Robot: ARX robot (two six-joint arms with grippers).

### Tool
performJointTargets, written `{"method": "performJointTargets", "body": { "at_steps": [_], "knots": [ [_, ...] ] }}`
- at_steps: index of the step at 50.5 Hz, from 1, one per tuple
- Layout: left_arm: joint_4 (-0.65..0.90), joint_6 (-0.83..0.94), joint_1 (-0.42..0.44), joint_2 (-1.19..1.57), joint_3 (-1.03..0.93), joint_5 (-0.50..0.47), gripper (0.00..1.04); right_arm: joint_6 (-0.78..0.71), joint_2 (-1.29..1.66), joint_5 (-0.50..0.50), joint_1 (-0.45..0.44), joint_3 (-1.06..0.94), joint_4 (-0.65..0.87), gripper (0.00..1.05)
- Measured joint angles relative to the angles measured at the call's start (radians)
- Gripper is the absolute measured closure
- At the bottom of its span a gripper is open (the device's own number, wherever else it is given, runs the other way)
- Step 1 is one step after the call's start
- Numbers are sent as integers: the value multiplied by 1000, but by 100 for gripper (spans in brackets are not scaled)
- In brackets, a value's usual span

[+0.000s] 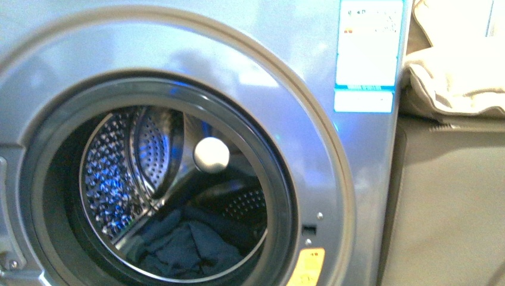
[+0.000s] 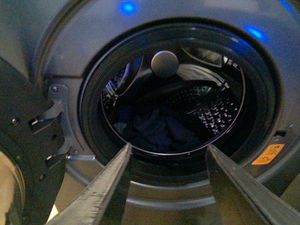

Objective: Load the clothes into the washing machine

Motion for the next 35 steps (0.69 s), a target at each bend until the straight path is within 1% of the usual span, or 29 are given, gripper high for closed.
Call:
{"method": "performJointTargets", "body": {
  "at_steps": [1, 6, 8, 9, 14, 17, 19, 20, 21, 22, 23, 25, 35],
  "knots": [
    [2, 0, 16, -11, -14, 14, 62, 0, 0, 0, 0, 0, 0, 102],
    [13, 1, 120, -84, -105, 121, 89, 0, 0, 0, 0, 0, 0, 102],
    [16, 1, 142, -100, -122, 142, 96, 0, 0, 1, 0, 0, 0, 102],
    [17, 0, 159, -110, -134, 157, 102, 0, 0, 1, 0, 0, 0, 102],
    [19, -1, 228, -161, -189, 220, 101, 0, 0, 0, 0, 0, 0, 102],
    [18, -1, 249, -180, -207, 242, 101, 0, 0, 0, 0, 0, 0, 102],
    [-23, -1, 253, -224, -212, 242, 101, 0, 0, 0, 0, 0, 0, 102],
    [-53, -1, 274, -256, -220, 268, 101, 0, 0, 0, 0, 0, 0, 102],
    [-69, -1, 309, -280, -231, 331, 101, 0, 0, 0, 0, 0, 0, 102],
    [-74, -1, 346, -301, -240, 372, 101, 0, 0, 0, 0, 0, 0, 102],
    [-74, -2, 376, -315, -243, 380, 101, 0, 0, 0, 0, 0, 0, 102],
    [-74, -1, 405, -326, -248, 390, 101, 0, 0, 0, 0, 0, 0, 102],
    [-71, -1, 411, -347, -285, 397, 101, 0, 0, 1, 0, 0, 0, 102]
  ]
}}
